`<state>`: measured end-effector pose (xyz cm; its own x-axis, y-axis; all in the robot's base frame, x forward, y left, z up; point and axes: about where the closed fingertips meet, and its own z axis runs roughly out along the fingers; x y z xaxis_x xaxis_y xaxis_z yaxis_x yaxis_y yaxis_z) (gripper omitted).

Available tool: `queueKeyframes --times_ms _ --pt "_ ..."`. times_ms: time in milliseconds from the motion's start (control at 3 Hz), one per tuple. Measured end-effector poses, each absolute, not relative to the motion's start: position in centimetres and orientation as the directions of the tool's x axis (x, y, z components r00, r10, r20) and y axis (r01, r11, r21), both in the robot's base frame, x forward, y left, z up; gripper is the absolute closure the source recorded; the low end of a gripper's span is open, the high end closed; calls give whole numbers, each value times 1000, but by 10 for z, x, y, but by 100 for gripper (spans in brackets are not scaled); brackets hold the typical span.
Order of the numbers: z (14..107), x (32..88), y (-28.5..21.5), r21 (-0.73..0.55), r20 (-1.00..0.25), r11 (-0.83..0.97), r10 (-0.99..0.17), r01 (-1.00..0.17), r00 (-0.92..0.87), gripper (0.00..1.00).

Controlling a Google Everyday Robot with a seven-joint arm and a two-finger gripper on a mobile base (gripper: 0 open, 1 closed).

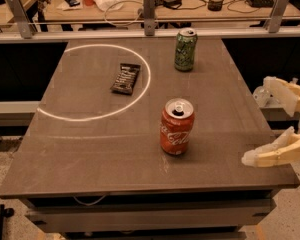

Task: Move coke can near green can

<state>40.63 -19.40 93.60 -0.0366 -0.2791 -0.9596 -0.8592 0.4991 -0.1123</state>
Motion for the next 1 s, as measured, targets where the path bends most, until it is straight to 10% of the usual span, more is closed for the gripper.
queueKeyframes --times_ms 1000 --pt "943 408 -160 -102 -979 485 -204 -869 2 0"
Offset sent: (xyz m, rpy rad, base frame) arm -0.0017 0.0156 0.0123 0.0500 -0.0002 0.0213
